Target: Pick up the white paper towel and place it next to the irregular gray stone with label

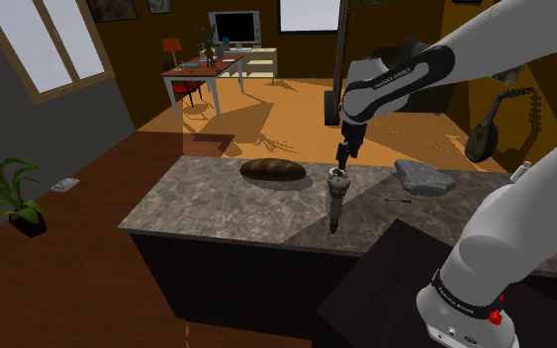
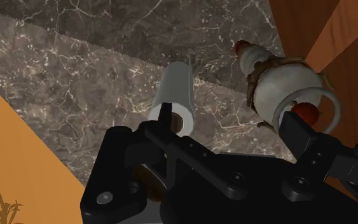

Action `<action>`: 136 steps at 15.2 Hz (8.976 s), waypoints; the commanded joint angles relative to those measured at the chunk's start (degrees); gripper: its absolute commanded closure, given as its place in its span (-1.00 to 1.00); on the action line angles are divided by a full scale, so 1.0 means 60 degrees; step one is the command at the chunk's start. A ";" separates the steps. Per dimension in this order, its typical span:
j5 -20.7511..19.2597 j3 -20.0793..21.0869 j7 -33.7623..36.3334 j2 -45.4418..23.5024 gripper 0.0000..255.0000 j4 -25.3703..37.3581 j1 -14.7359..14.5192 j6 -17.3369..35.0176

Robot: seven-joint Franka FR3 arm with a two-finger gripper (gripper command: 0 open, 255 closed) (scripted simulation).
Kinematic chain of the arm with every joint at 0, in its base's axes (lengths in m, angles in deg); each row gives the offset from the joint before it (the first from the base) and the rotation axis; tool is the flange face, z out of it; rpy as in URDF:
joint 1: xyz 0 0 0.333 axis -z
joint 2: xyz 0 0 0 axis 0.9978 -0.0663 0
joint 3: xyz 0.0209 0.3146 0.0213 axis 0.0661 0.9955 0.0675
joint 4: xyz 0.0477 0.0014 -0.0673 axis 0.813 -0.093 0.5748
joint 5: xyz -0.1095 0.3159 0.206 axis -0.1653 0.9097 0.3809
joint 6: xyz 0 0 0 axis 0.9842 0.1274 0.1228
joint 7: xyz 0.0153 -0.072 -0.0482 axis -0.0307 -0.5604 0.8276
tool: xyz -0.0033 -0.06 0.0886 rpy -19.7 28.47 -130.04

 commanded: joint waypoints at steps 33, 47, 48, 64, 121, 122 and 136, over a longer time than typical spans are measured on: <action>0.1542 -0.0642 -0.2441 -0.3456 -1.00 0.0501 0.0129 0.2805; 0.2873 0.0010 -1.1461 -0.5929 -1.00 0.0310 0.2755 0.4943; 0.2953 0.0077 -1.1520 -0.6067 -1.00 0.0335 0.2805 0.5054; 0.3290 0.0397 -1.1774 -0.6706 1.00 0.0480 0.3045 0.5546; 0.2795 -0.0570 -1.2142 -0.7900 1.00 0.6074 0.3663 0.1012; 0.2827 -0.0546 -1.2162 -0.7989 1.00 0.6072 0.3679 0.1100; 0.3263 -0.0178 -1.2432 -0.9339 1.00 0.6269 0.3947 0.2237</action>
